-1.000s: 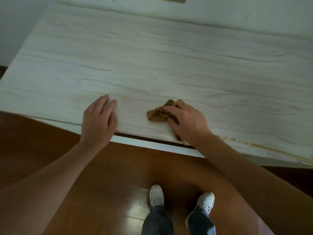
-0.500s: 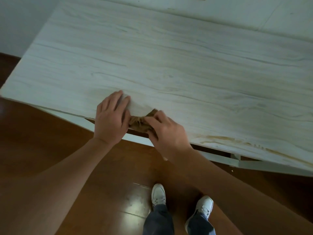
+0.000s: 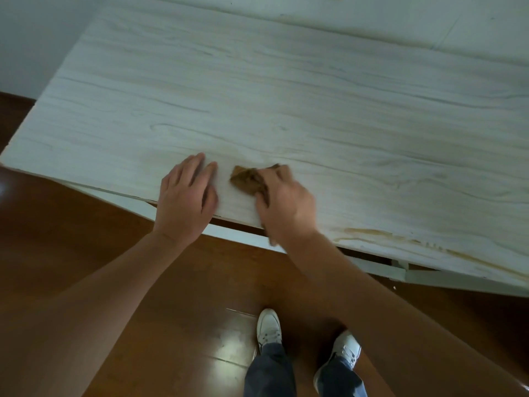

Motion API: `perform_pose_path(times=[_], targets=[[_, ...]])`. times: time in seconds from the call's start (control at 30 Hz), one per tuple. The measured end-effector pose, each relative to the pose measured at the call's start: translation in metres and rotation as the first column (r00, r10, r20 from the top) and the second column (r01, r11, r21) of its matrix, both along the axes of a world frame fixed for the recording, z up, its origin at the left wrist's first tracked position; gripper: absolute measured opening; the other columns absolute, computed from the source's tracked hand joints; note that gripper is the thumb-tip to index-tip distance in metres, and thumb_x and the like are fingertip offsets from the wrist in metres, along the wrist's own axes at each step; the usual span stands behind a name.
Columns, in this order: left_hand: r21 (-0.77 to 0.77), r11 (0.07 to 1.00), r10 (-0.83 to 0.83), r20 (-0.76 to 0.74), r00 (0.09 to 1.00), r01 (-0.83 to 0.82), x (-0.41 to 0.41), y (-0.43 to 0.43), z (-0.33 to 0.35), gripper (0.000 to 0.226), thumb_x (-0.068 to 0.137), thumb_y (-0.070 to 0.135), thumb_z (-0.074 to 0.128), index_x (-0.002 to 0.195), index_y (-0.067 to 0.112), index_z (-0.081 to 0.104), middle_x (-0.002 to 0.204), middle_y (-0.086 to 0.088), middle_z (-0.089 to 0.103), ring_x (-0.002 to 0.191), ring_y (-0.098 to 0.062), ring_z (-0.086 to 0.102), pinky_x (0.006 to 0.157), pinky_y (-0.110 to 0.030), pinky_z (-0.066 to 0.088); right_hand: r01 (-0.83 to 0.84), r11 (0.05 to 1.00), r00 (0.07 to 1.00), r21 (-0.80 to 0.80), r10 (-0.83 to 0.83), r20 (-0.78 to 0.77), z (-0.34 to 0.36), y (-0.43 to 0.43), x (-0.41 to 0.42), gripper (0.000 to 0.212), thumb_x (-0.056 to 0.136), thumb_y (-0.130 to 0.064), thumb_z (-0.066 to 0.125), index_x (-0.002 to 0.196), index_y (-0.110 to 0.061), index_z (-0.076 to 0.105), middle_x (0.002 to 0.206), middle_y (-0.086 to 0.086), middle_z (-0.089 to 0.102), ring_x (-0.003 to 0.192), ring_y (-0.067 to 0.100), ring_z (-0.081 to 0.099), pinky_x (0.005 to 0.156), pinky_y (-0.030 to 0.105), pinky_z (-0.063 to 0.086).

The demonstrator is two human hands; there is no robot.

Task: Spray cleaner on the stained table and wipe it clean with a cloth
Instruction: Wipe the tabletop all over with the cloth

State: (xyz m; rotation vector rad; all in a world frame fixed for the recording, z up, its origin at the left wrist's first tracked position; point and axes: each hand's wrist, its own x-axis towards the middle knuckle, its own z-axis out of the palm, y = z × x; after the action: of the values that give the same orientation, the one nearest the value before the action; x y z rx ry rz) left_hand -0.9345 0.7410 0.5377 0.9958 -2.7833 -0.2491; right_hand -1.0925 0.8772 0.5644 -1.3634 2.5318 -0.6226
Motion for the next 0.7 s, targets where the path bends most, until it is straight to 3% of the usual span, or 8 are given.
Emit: perform_pose_path(times=[0.17, 0.37, 0.5, 0.6, 0.7], targets=[[0.009, 0.999, 0.038, -0.005, 0.999, -0.038, -0.016, 0.019, 0.014, 0.049, 0.101, 0.034, 0.041, 0.142, 0.009, 0.052, 0.15, -0.014, 0.048, 0.142, -0.032, 0.041, 0.116, -0.049, 0.032, -0.087, 0.996, 0.995, -0.033, 0.085, -0.06, -0.004, 0.041, -0.015, 0.035, 0.095, -0.024, 0.059, 0.129, -0.02, 0.061, 0.112, 0.003, 0.057, 0.075, 0.021, 0.062, 0.052, 0.031, 0.049], [0.005, 0.98, -0.197, -0.027, 0.98, 0.197, -0.073, 0.077, 0.017, 0.046, 0.101, 0.033, 0.044, 0.139, 0.01, 0.055, 0.15, -0.014, 0.048, 0.141, -0.032, 0.043, 0.117, -0.049, 0.033, 0.162, 0.986, 0.978, 0.04, -0.155, -0.137, 0.0, 0.156, -0.101, 0.039, 0.096, -0.027, 0.059, 0.134, -0.02, 0.057, 0.115, 0.0, 0.054, 0.075, 0.018, 0.058, 0.058, 0.031, 0.049], [0.059, 0.959, -0.274, -0.039, 0.961, 0.276, -0.115, 0.108, 0.013, 0.046, 0.1, 0.035, 0.043, 0.138, 0.012, 0.057, 0.151, -0.013, 0.049, 0.141, -0.033, 0.044, 0.118, -0.051, 0.034, 0.433, 0.894, 0.899, 0.117, -0.417, -0.137, 0.009, 0.24, -0.145, 0.041, 0.098, -0.03, 0.056, 0.137, -0.019, 0.054, 0.121, 0.001, 0.052, 0.078, 0.02, 0.055, 0.067, 0.031, 0.043], [0.065, 0.957, -0.279, -0.046, 0.959, 0.282, -0.13, 0.12, 0.007, 0.044, 0.099, 0.034, 0.044, 0.135, 0.013, 0.059, 0.15, -0.012, 0.049, 0.142, -0.033, 0.043, 0.118, -0.051, 0.032, 0.52, 0.845, 0.853, 0.122, -0.507, -0.122, 0.009, 0.256, -0.147, 0.039, 0.097, -0.027, 0.055, 0.136, -0.02, 0.055, 0.122, 0.003, 0.052, 0.082, 0.029, 0.062, 0.069, 0.033, 0.046], [0.046, 0.962, -0.268, -0.06, 0.962, 0.27, -0.13, 0.122, 0.003, 0.043, 0.1, 0.032, 0.044, 0.135, 0.014, 0.059, 0.15, -0.012, 0.05, 0.143, -0.033, 0.041, 0.117, -0.051, 0.032, 0.523, 0.848, 0.852, 0.088, -0.517, -0.081, 0.008, 0.228, -0.129, 0.036, 0.097, -0.028, 0.054, 0.132, -0.021, 0.055, 0.123, 0.002, 0.052, 0.083, 0.026, 0.063, 0.067, 0.033, 0.049]])
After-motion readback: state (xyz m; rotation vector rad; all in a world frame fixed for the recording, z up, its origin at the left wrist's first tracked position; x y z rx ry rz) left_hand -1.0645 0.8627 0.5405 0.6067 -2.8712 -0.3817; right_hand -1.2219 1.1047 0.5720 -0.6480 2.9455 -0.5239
